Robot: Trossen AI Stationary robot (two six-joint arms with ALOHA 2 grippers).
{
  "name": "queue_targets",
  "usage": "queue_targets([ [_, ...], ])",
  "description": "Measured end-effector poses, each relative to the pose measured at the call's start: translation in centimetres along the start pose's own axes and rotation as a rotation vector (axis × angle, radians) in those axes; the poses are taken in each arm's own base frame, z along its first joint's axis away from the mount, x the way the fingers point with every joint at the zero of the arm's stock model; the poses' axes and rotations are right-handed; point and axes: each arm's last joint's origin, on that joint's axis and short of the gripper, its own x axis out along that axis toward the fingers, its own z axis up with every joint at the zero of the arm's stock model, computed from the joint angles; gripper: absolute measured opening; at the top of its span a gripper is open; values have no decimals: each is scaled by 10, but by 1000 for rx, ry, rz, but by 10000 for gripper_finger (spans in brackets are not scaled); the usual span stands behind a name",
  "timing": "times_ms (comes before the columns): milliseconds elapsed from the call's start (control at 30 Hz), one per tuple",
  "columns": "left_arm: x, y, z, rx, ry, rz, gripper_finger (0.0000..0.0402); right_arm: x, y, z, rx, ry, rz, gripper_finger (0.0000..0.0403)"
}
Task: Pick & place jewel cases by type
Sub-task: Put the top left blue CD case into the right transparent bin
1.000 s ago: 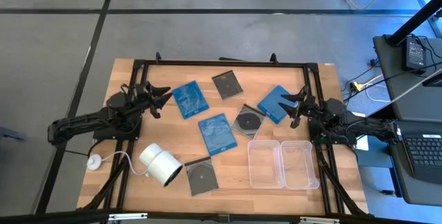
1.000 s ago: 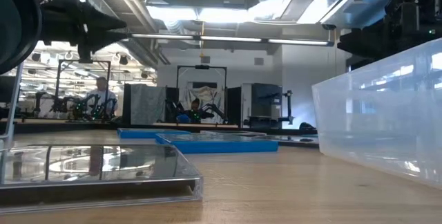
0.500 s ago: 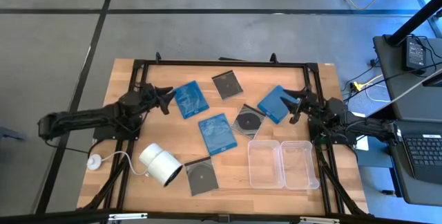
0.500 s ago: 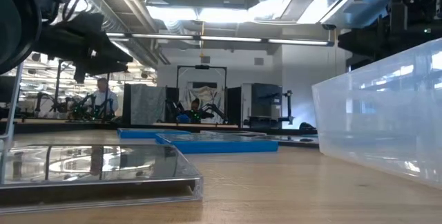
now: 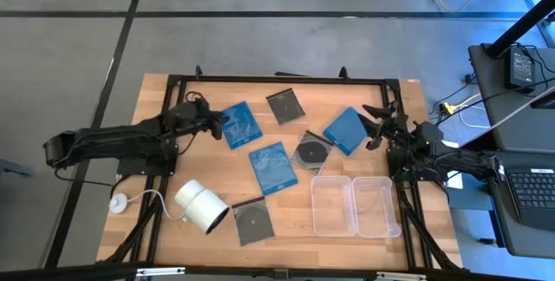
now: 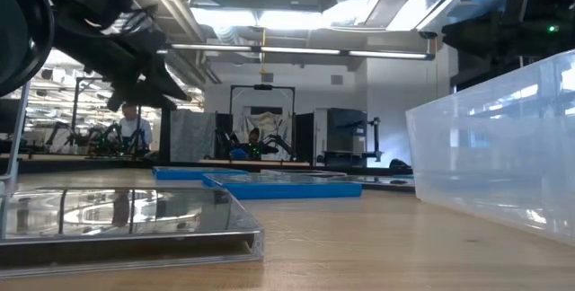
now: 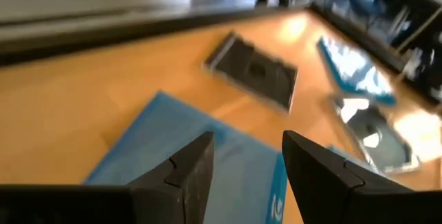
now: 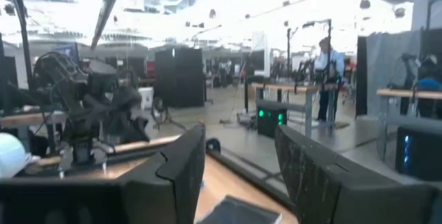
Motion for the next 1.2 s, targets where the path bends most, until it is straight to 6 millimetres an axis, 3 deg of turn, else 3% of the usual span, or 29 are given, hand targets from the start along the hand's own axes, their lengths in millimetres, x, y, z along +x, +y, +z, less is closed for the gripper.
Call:
queue_targets([
  [167, 13, -1, -3, 22, 191, -24, 168, 0, -1, 5, -4, -52, -5, 179],
  [367, 19, -2, -3, 120, 408, 69, 168, 1, 0, 8, -3, -78, -7, 179],
  [667, 19, -7, 5, 155, 530, 86, 168, 22, 6, 22, -60, -46, 26, 179],
  [933, 23, -2, -2, 166, 590, 174, 168, 79, 23, 42, -116, 156, 43, 179],
  [1200, 35, 3, -13, 174, 674, 222, 168, 164, 33, 24, -278, 474, 36, 179],
])
